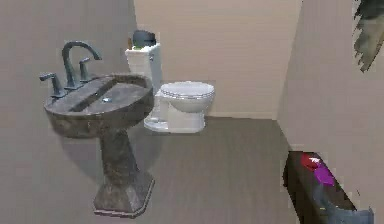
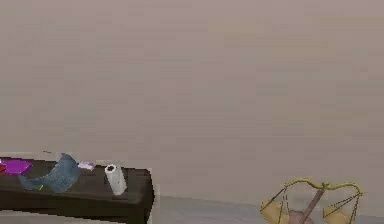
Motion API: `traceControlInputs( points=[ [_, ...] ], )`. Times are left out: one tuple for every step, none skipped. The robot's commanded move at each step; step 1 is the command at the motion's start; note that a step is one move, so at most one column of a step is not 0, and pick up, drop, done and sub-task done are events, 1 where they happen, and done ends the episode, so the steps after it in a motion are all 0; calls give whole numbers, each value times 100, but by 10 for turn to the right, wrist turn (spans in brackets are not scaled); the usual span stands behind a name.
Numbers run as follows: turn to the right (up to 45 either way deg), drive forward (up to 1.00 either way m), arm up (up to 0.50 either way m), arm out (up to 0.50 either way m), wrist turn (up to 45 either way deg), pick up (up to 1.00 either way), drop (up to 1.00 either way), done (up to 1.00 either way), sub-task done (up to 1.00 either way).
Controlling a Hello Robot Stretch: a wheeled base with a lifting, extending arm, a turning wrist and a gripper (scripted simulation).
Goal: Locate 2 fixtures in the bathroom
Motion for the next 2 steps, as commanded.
traceControlInputs(
  points=[
    [0, 35, 0, 0, 0, 0, 0, 0, 0],
    [-270, 0, 0, 0, 0, 0, 0, 0, 0]
  ],
)
